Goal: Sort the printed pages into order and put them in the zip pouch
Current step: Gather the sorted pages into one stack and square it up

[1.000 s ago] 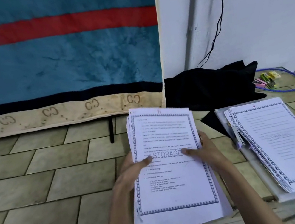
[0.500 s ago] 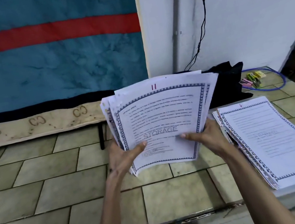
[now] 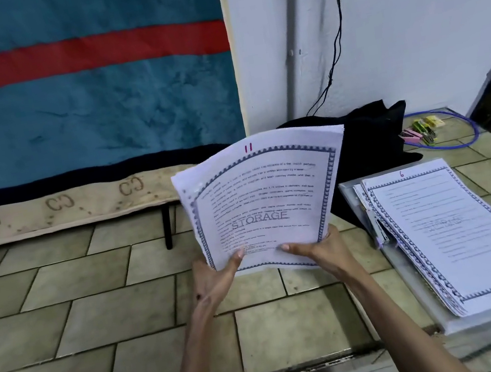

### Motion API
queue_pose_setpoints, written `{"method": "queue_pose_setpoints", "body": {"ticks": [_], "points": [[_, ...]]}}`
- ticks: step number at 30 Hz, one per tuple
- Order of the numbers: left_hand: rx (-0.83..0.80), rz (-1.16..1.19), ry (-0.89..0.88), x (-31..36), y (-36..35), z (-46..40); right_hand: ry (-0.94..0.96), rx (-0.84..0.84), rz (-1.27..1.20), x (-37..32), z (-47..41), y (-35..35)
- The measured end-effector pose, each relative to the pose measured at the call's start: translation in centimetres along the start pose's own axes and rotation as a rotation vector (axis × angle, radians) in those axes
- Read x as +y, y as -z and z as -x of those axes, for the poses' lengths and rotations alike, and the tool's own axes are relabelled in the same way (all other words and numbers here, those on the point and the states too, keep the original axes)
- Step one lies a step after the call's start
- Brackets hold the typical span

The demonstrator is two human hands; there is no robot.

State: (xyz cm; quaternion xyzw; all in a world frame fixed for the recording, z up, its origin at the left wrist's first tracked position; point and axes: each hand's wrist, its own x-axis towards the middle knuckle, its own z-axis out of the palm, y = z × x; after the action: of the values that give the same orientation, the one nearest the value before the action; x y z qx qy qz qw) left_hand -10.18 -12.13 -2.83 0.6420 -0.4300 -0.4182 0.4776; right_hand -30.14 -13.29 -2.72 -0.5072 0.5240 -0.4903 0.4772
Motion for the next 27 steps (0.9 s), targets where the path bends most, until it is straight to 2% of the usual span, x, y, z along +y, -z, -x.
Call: {"method": "queue_pose_setpoints", "body": {"ticks": [6, 11, 19, 24, 27], "points": [[0.011, -0.001, 0.038, -0.7, -0.1, -0.3, -0.046, 0.032, -0.037, 1.2, -0.3, 0.0], [0.06, 0.088, 0.164, -1.9, -1.2, 0.8, -0.084, 0.07, -0.048, 2.5, 0.1, -0.4], [0.064, 0.084, 0.128, -2.3, -2.1, 0.9, -0.094, 0.111, -0.049, 3.3, -0.1, -0.5], [0.107, 0.099, 0.147, -2.9, -1.9, 0.3, -0.063, -0.009, -0.034, 1.1, 0.4, 0.4], [0.101, 0.05, 0.172, -3.3, -1.8, 0.1, 0.075, -0.057, -0.048, -3.0, -0.5, 2.0]]}}
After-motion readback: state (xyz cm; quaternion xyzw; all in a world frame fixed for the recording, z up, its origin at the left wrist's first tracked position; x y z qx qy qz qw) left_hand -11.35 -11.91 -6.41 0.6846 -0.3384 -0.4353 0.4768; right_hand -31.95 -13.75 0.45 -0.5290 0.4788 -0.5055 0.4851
